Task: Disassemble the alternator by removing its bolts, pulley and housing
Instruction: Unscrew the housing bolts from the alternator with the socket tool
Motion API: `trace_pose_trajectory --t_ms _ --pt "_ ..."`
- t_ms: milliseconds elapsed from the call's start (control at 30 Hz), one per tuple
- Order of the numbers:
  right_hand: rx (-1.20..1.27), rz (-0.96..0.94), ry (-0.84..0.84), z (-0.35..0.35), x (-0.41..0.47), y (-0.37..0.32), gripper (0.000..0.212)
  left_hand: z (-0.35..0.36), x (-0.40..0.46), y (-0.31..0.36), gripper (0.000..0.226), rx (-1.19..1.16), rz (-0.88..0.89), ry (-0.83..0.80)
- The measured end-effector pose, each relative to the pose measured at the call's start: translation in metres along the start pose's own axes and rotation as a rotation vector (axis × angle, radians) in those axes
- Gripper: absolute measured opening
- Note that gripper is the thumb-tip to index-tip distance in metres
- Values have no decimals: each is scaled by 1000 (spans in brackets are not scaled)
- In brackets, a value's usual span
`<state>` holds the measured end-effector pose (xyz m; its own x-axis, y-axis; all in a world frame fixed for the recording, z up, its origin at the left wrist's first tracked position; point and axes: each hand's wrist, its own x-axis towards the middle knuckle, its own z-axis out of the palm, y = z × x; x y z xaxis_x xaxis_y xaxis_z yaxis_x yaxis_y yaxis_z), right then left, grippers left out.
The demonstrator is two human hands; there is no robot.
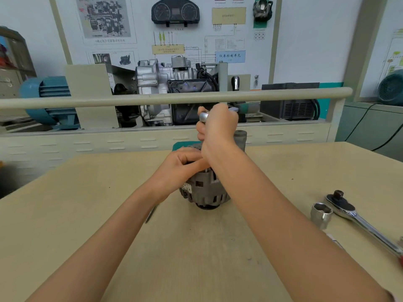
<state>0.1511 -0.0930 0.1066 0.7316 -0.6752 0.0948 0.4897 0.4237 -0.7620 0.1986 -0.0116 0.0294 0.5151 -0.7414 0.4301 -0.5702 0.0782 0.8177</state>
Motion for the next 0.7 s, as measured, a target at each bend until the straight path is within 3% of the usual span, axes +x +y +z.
trace_pose_trajectory --t_ms 67,233,367,467,567,633,700 --pt "-85 136 -124 -2 2 -7 17 0 0 -1 52 5 17 5" --pt "-192 515 -642 -7 14 -16 22 -5 -2 1 26 -53 -21 -68" --pt "-131 624 -749 -10 19 -16 26 -4 -2 0 22 -48 -12 -51" --pt "-57 541 -622 -12 14 -16 24 -2 -1 1 25 -47 8 -23" --pt "-2 184 -190 -7 7 -5 20 0 -1 0 47 -20 6 17" --pt "85 -1 43 -3 8 2 24 1 -1 1 22 -17 -20 41" --pt "82 20 44 -2 6 1 22 3 0 1 23 -11 -23 52"
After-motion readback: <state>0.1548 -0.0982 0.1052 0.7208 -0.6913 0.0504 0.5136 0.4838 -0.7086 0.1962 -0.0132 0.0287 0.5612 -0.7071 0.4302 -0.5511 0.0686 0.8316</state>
